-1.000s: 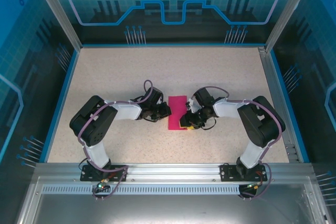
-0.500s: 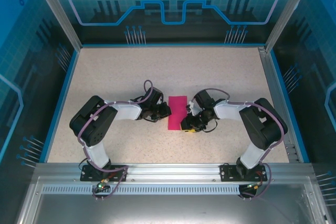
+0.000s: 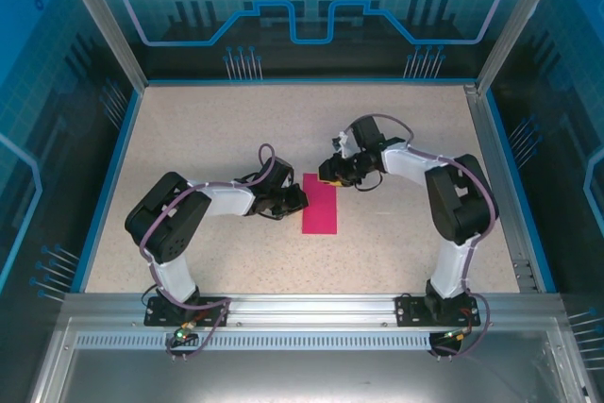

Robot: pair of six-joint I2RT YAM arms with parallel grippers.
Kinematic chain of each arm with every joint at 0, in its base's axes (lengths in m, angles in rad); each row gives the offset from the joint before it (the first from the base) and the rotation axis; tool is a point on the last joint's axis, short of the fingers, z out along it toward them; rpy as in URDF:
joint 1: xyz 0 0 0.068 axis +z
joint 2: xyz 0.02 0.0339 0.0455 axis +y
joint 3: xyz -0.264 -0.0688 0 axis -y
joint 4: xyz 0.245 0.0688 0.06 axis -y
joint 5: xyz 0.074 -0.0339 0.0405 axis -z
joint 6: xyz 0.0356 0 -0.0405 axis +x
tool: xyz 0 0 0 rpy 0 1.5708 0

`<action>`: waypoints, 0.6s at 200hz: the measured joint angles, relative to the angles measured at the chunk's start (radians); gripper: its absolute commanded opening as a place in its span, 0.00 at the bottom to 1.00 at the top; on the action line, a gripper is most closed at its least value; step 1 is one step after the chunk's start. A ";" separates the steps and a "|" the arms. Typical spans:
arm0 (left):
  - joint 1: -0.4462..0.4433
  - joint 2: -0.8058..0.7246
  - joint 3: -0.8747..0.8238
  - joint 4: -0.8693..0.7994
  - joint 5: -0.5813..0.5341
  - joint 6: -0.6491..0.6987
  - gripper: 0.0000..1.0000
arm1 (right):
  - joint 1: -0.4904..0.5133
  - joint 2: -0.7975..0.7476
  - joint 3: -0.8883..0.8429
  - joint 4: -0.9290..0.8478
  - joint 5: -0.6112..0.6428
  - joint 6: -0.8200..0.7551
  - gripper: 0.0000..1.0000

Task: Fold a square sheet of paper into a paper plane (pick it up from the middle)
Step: First fold in half a square sheet of paper at the center of the table.

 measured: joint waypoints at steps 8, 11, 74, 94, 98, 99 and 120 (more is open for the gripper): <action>0.000 0.000 0.000 0.000 0.000 0.000 0.15 | 0.000 0.023 0.002 0.000 0.002 0.000 0.33; 0.000 0.000 0.001 0.000 0.000 0.000 0.15 | 0.000 0.031 0.002 -0.001 0.003 0.000 0.33; -0.002 0.000 0.007 -0.011 -0.003 0.005 0.15 | -0.018 0.109 -0.006 0.010 -0.010 0.011 0.34; -0.003 0.000 0.007 -0.012 -0.007 0.008 0.15 | -0.027 0.109 -0.004 0.008 -0.016 0.016 0.34; -0.003 0.000 0.007 -0.012 -0.007 0.008 0.15 | -0.029 0.109 -0.002 0.008 -0.018 0.016 0.34; -0.003 0.000 0.007 -0.012 -0.007 0.008 0.15 | -0.030 0.109 -0.002 0.008 -0.018 0.016 0.34; -0.003 0.000 0.007 -0.012 -0.007 0.008 0.15 | -0.046 0.109 0.025 0.002 -0.018 0.019 0.35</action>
